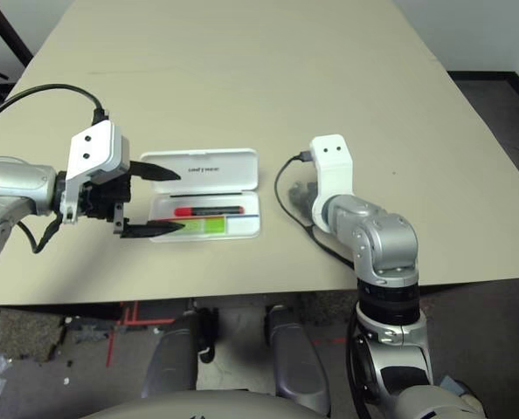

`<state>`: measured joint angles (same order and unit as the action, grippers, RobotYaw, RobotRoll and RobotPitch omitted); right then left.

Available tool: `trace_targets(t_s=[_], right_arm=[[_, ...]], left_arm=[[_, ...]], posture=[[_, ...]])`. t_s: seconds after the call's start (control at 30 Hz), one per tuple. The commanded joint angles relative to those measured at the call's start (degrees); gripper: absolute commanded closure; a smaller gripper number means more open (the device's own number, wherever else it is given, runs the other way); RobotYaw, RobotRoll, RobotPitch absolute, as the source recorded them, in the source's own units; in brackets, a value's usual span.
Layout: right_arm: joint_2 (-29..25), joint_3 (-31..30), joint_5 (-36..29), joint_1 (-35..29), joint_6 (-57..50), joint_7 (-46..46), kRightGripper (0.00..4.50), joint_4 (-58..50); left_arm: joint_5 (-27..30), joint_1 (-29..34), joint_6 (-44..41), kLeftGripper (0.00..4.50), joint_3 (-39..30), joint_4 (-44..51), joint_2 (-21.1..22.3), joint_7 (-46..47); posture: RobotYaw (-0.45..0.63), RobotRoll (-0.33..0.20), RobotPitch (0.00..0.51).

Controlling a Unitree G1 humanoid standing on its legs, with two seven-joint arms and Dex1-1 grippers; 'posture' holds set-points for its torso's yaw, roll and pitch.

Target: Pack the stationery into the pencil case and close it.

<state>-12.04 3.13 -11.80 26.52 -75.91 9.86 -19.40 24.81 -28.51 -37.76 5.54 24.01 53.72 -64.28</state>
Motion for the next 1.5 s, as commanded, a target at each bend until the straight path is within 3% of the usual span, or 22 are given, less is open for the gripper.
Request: trace_targets(t_s=[0.03,0.2,0.4,0.63,0.8,1.0,1.5], right_arm=[[-1.5,-1.1,-0.3,-1.2,0.6,1.1,4.18,2.1],[-5.9,-3.1,-1.9,-0.5,2.4,5.7,4.18,2.0],[-17.8,-5.6,-7.6,2.0,4.6,19.0,4.18,1.7],[-31.9,-10.6,-10.7,3.2,15.6,36.6,4.18,2.1],[-37.8,-13.6,-11.4,3.9,24.5,48.5,4.18,1.9],[-37.3,-17.1,-9.0,6.1,37.0,56.9,4.18,3.4],[-30.3,-23.4,-3.1,6.6,45.4,57.0,4.18,5.2]], left_arm=[[-0.6,0.7,0.1,0.00,0.7,1.0,0.1,0.4],[-0.6,0.7,0.1,0.00,0.6,1.0,0.3,0.5],[-0.8,0.5,0.4,0.00,0.0,0.2,1.6,0.1],[-0.6,1.1,0.7,0.00,-0.7,0.0,3.1,-0.4],[-1.1,1.4,0.7,0.00,-0.5,0.1,4.5,-0.4],[-2.9,2.4,1.8,0.00,0.3,-0.3,5.7,-0.3],[-2.7,2.8,0.7,0.00,0.3,0.9,5.4,0.3]], posture=[[-0.09,0.000,0.200],[-0.09,0.000,0.200],[-0.09,0.000,0.203],[-0.09,0.000,0.202],[-0.08,0.000,0.200],[-0.08,0.000,0.200],[-0.06,0.000,0.203]])
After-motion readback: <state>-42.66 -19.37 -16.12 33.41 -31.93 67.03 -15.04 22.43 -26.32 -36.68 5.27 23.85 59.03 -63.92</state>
